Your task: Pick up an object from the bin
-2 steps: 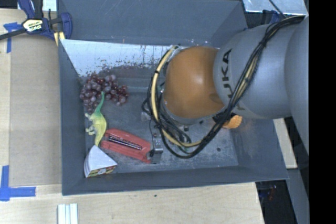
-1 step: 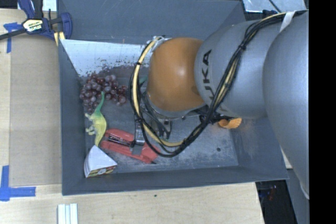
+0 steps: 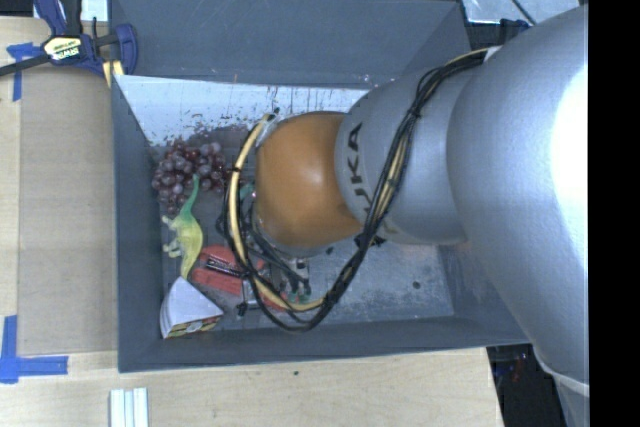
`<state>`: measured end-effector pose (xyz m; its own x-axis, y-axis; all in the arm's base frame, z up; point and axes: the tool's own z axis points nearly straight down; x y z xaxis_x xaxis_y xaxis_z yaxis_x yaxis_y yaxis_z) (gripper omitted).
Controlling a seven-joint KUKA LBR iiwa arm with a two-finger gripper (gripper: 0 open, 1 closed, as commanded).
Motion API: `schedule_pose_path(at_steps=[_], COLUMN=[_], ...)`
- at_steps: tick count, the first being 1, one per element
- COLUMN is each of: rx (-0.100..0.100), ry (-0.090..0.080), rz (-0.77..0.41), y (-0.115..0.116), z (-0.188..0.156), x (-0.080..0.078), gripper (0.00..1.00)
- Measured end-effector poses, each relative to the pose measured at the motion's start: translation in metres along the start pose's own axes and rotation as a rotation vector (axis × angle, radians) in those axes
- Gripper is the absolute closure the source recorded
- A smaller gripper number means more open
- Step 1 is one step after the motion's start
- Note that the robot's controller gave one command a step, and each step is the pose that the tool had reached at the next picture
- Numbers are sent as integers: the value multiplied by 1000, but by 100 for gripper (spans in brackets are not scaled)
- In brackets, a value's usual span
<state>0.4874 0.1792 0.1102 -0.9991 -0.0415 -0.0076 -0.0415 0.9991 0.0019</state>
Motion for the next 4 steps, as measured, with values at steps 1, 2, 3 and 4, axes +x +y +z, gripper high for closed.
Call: schedule_pose_path(at_steps=[1, 2, 3, 4], rx=[-4, -3, -3, -1], ry=[-11, -2, -2, 2], rz=[345, 41, 41, 42], y=[0, -15, -15, -16], z=[30, 38, 38, 19], x=[2, 4, 4, 6], gripper=[0, 100, 100, 100])
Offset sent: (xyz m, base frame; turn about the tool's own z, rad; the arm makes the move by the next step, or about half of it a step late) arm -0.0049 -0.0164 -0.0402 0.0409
